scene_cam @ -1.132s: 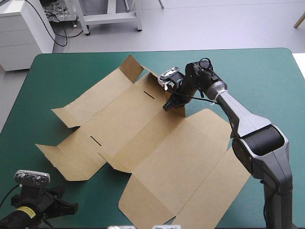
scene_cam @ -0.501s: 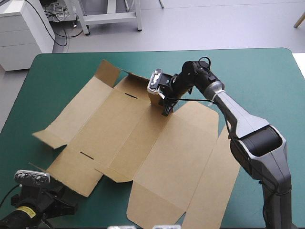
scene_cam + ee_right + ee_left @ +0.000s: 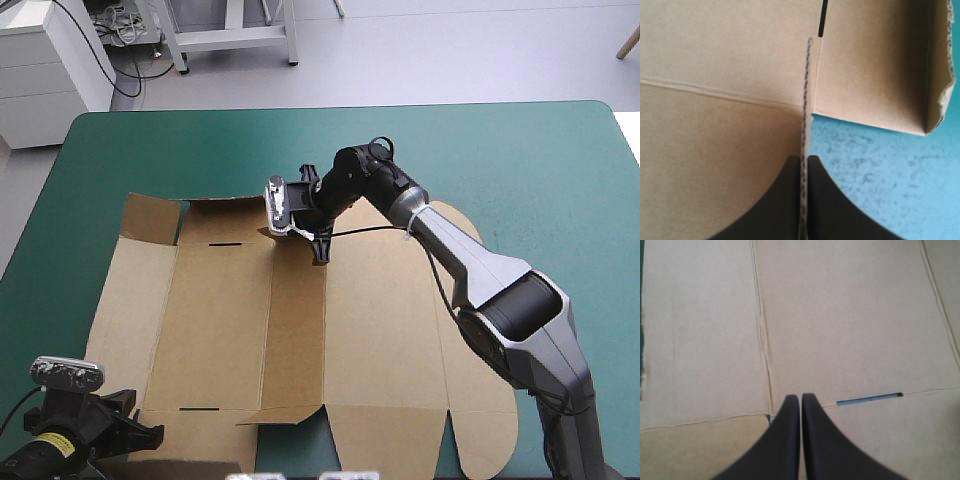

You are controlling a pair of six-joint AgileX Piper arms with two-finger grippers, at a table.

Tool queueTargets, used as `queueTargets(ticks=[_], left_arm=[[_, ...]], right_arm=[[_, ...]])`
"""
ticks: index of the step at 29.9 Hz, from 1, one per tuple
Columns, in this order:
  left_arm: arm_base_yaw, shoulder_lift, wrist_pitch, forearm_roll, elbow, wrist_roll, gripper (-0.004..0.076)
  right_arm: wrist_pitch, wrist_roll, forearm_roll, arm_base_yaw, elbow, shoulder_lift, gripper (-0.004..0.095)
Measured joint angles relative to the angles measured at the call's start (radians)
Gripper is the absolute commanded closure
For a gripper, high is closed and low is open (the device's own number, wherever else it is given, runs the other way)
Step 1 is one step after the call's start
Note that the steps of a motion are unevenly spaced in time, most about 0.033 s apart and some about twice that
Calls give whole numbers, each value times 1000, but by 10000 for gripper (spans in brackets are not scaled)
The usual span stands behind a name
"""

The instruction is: Fold the box

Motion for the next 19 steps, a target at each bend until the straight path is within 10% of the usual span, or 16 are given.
queueTargets(ticks=[10,19], left_arm=[[0,0,0,0,0,0,731],[0,0,0,-1,0,0,731]], right_arm=[[-9,24,-5,1,0,22,906],[-27,110,-84,4,0,-5,512]])
